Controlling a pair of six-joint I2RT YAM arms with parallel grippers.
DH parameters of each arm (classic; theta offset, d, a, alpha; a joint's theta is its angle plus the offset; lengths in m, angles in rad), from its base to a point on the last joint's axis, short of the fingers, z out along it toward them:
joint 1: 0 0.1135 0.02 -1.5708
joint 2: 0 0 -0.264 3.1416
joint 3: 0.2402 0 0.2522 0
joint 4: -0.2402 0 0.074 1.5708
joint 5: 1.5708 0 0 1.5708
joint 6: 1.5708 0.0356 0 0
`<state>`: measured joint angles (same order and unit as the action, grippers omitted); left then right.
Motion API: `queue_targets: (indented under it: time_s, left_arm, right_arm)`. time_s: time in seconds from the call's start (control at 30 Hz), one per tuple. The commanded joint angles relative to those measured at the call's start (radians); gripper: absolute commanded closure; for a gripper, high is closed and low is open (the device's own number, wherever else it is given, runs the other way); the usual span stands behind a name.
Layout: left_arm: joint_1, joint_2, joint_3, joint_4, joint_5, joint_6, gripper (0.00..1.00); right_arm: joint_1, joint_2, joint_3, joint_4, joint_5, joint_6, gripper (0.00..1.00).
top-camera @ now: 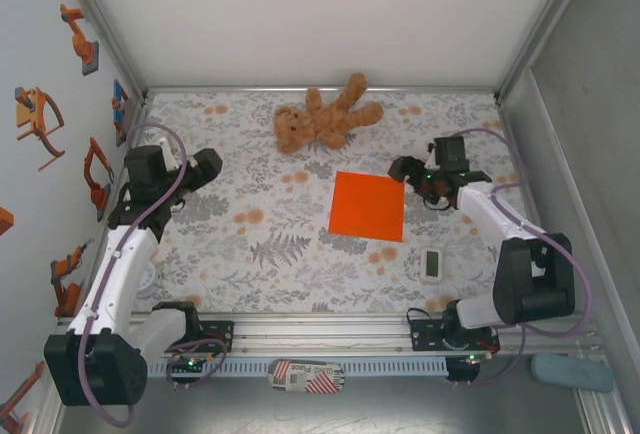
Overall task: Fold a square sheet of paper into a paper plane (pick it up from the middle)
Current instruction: Move the square sheet of paper to the center of the table.
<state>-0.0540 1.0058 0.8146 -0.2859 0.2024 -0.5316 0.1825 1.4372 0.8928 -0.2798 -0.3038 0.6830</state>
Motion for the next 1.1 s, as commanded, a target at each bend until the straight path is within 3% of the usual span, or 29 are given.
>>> queue_targets:
  time_s: [0.0, 0.7, 0.93, 1.07]
  left_arm:
    - [-0.009, 0.008, -0.006, -0.024, 0.077, -0.019, 0.04]
    - [-0.065, 0.141, 0.029, -0.054, 0.146, -0.025, 0.04]
    - [-0.106, 0.183, -0.005, -0.031, 0.125, -0.112, 0.04]
    - [-0.137, 0.23, -0.086, 0.075, 0.161, -0.214, 0.04]
  right_arm:
    - [0.06, 0.058, 0.01, -0.001, -0.006, 0.068, 0.14]
    - [0.148, 0.34, 0.093, 0.013, 0.008, 0.109, 0.17]
    - [0.321, 0.346, 0.014, 0.111, 0.041, 0.262, 0.17]
    - [0.438, 0.374, 0.046, 0.151, 0.033, 0.317, 0.26]
